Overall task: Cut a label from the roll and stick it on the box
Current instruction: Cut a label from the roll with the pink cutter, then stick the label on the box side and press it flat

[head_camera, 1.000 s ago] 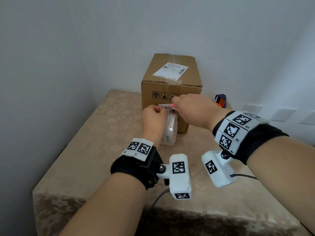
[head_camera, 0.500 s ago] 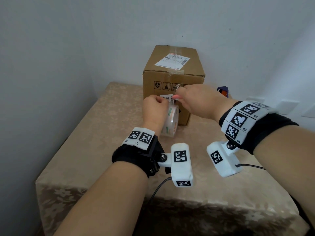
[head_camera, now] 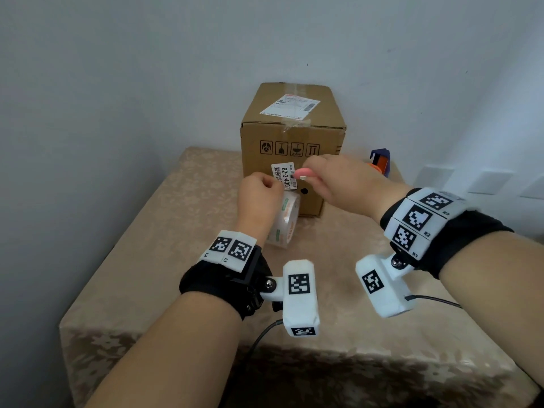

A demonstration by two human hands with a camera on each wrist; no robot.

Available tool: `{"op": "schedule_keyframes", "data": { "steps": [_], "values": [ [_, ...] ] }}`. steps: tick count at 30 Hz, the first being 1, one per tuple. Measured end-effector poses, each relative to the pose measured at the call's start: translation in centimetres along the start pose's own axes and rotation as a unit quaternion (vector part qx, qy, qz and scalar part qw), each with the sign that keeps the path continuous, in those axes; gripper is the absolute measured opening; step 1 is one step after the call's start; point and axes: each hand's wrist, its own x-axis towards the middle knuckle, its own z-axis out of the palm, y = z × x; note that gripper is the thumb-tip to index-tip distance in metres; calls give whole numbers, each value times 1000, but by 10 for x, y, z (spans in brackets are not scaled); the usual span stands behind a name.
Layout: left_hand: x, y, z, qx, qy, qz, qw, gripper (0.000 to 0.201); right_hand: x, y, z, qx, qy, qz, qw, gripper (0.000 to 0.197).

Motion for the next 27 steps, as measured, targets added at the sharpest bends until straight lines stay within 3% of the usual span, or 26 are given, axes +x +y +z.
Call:
{"op": "schedule_keyframes", "data": {
  "steps": [6,11,14,19,24,27],
  "values": [
    [-13,14,-6,18,-49,34,998,8,-33,31,11,138,58,112,982,27],
    [-29,41,23,111,-149,143,972,5,-57,75,25,226,88,223,944,24],
    [-30,67,48,149,-206,233,939,4,-70,94,25,270,104,276,917,23],
    [-22,80,83,266,-284,366,845,11,-91,114,23,355,109,343,863,9],
    [-28,50,108,371,-344,375,777,16,-114,122,46,328,44,428,841,27],
    [-35,37,111,376,-362,379,764,17,-120,116,60,319,21,467,824,29]
  ]
}}
